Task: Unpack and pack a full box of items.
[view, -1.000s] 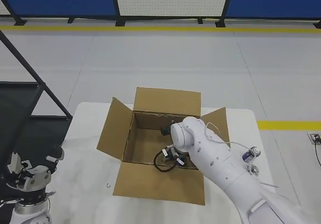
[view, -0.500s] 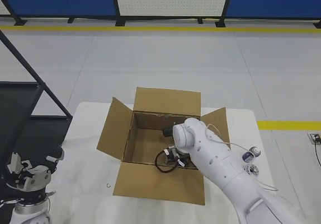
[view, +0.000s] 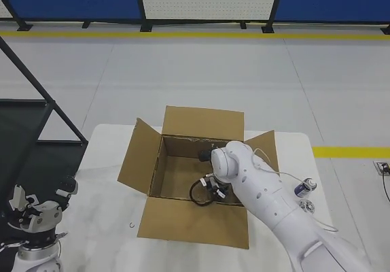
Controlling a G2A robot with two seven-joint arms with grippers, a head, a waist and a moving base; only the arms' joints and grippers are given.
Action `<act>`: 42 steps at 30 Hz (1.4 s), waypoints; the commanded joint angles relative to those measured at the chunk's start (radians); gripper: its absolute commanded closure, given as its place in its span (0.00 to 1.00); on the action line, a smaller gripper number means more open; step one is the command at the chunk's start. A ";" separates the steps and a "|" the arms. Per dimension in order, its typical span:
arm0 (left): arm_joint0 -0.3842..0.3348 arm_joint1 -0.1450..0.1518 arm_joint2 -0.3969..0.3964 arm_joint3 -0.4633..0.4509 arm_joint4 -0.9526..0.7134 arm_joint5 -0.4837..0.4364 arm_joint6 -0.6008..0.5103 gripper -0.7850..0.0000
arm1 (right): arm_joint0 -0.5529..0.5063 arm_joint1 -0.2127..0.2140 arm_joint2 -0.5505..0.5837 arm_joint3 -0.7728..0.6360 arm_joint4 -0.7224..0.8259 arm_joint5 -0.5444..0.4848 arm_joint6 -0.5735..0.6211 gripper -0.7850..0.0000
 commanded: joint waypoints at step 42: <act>0.000 0.000 0.000 0.000 0.000 0.000 0.000 0.00 | -0.816 0.227 0.589 -1.239 -0.117 -0.139 -0.333 1.00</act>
